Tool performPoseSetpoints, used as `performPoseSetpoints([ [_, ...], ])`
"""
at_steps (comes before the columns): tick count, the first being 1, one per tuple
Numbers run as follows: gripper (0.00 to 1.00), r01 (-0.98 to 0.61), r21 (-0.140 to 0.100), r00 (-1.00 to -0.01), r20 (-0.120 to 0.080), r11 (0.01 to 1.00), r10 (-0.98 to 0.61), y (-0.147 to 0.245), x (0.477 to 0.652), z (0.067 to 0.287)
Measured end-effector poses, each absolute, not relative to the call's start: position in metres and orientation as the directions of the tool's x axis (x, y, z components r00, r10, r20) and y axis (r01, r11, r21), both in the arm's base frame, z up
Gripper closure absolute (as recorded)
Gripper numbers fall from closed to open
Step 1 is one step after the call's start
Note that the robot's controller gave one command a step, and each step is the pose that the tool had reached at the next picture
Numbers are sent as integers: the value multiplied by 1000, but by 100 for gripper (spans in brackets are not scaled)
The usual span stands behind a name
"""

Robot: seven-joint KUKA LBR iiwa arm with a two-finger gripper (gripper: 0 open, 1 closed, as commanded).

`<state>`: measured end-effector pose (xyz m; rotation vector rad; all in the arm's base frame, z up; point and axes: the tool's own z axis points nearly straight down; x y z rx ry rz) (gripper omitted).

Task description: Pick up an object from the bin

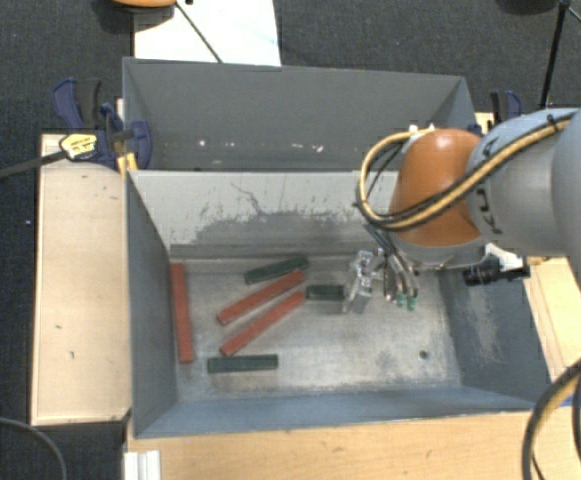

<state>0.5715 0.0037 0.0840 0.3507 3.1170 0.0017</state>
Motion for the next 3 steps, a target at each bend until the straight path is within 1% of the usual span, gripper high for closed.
performPoseSetpoints([
  [1, 0, -76, 1, -997, -5, 997, -76, 28, 590, 86],
  [2, 100, -76, 1, -997, -4, 997, -76, 28, 589, 85],
  [3, 0, -76, 1, -997, -4, 997, -76, 28, 589, 85],
])
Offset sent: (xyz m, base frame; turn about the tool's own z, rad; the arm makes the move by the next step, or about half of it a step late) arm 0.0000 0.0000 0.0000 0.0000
